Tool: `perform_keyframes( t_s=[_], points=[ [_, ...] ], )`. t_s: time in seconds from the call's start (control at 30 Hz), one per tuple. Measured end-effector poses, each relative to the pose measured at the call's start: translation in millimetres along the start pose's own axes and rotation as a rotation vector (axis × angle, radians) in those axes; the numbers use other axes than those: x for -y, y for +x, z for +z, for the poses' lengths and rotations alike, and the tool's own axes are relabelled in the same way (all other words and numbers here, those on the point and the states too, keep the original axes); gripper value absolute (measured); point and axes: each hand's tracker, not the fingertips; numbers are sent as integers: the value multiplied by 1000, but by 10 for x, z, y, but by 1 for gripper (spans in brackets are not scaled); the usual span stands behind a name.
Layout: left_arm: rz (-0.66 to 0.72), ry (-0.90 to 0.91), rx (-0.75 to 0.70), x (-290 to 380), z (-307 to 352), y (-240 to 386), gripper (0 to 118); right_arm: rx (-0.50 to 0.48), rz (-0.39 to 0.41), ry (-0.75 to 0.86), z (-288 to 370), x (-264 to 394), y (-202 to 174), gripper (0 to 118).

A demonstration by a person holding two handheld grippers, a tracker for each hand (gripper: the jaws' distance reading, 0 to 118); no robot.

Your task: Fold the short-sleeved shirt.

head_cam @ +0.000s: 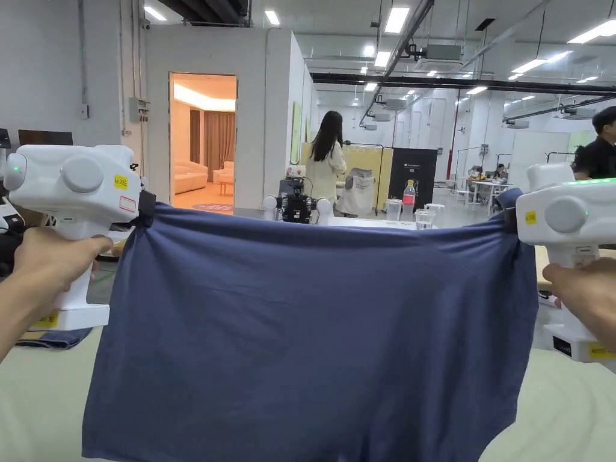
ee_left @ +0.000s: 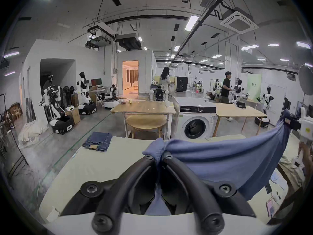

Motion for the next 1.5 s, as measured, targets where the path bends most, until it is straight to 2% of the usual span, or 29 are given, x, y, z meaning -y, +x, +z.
perform_keyframes(
  t_s=[0.3,0.6,0.93,1.23,1.5],
  points=[
    [1,36,-1,-226,25,41,0,55,32,63,-18,-441,-46,0],
    [-16,-39,-2,370,-11,-34,0,41,71,10,98,211,-128,0],
    [-8,-53,53,1266,675,-81,0,19,63,-24,967,968,-62,0],
    [71,28,110,1776,1544,-138,0,-7,25,8,1942,1218,114,0],
    [79,-15,123,2214,1809,-96,0,-33,26,-39,2256,1636,127,0]
  ],
)
